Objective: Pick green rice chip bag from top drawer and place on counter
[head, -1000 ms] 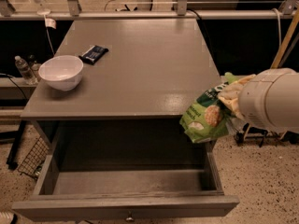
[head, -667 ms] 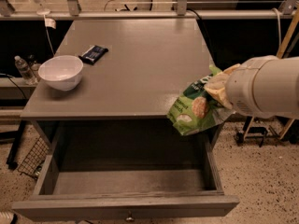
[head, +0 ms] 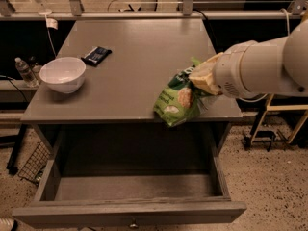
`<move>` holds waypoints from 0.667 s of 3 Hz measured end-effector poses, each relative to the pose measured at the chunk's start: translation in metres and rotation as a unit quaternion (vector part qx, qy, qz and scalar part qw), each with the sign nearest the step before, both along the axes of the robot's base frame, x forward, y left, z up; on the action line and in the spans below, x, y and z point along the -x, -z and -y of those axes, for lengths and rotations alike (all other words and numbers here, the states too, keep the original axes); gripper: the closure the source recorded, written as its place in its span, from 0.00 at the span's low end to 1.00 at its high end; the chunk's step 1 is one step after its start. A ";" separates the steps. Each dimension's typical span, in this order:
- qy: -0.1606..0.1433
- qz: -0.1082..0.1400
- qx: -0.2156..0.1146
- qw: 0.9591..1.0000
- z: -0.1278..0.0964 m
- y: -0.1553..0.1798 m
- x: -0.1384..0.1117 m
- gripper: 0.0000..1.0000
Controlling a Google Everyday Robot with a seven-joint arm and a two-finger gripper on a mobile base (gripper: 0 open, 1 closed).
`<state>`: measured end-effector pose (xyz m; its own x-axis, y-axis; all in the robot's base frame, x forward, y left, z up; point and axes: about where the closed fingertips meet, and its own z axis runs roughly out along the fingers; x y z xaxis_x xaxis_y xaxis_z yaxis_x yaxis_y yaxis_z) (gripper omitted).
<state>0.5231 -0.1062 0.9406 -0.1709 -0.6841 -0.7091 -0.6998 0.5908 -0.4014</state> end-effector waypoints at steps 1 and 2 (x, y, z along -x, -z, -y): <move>-0.025 -0.017 -0.027 0.999 -0.013 0.010 -0.023 1.00; -0.028 -0.018 -0.031 0.999 -0.015 0.011 -0.026 0.85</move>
Offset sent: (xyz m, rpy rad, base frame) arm 0.0235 0.0129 -0.0103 0.0544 0.0334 0.0498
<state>0.5494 -0.0916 0.9297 -0.1601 -0.6489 -0.7439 -0.7456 0.5733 -0.3397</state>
